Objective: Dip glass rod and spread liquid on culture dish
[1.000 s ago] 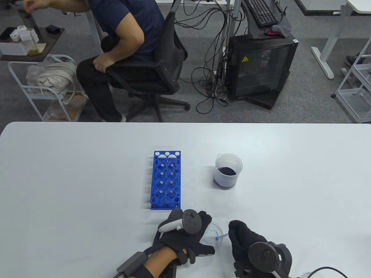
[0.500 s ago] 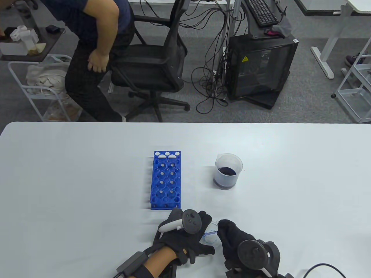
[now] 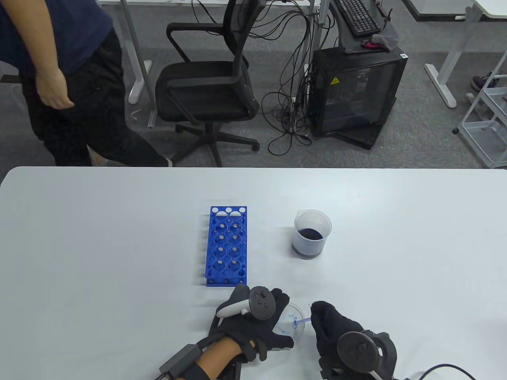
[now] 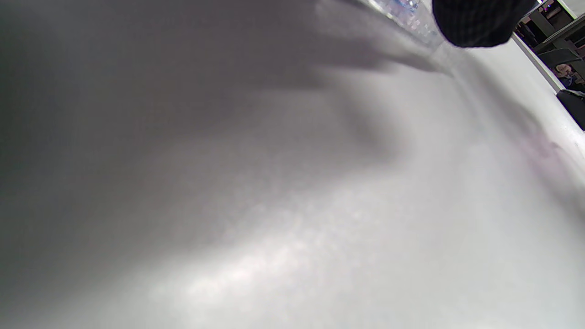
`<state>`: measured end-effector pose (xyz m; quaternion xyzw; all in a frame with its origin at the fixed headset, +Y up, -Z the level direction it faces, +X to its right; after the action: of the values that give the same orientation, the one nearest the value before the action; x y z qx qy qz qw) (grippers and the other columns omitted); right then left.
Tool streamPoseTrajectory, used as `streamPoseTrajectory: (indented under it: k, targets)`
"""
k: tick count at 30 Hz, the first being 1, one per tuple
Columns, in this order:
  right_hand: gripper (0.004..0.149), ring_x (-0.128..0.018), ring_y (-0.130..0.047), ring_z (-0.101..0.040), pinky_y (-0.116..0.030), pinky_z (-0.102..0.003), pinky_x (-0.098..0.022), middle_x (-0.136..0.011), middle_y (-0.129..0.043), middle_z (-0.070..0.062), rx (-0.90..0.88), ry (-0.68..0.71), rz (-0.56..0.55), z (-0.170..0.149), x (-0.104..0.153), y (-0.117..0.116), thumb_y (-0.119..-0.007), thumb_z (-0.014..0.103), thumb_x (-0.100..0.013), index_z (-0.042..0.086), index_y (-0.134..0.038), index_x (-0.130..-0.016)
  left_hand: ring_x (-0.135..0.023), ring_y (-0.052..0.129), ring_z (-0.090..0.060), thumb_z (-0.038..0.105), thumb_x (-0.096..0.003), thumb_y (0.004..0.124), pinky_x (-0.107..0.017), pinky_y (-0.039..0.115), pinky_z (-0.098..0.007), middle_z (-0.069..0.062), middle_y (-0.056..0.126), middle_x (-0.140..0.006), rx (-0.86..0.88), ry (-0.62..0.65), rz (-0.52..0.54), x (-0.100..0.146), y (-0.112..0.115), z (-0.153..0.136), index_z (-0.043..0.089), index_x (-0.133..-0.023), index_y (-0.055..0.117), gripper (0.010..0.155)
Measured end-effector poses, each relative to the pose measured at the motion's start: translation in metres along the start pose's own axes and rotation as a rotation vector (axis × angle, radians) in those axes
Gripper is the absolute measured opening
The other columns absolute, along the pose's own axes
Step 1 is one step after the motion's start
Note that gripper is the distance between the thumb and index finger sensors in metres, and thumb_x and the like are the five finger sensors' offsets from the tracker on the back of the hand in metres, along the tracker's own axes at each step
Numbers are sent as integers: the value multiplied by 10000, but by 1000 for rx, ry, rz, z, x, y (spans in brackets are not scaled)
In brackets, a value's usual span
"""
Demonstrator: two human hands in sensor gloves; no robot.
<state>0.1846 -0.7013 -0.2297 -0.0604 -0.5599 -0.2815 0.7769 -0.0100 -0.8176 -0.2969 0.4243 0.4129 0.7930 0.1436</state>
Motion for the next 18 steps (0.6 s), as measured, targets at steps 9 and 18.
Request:
streamPoseTrajectory:
  k: [9, 18]
  targets:
    - [370, -205, -984, -104, -836, -337, -128, -725, -906, 6, -21, 70, 37, 21, 2, -14, -649, 397, -491, 253, -601, -828, -964, -311, -217, 753, -567, 629, -583, -227, -580, 72, -284, -1163, -2, -1, 1, 0, 0, 0, 390, -1073, -224, 1056]
    - [374, -225, -984, -101, -840, -336, -145, -754, -883, 8, 51, 35, -27, 11, -4, -16, -636, 394, -498, 257, -571, -840, -964, -310, -218, 752, -567, 629, -584, -226, -581, 71, -283, -1163, -2, 0, 1, 0, 0, 0, 389, -1074, -222, 1055]
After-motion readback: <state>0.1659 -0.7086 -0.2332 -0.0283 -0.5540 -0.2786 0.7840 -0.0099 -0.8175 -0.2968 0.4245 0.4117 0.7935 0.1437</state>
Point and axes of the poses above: the tracker on the back of each hand, its own z axis roughly to the thumb side, its own x axis roughly from the fingertips to the wrist, y = z × x, the point moved 2 cm from there along -x, roughly from the wrist to the fingertips
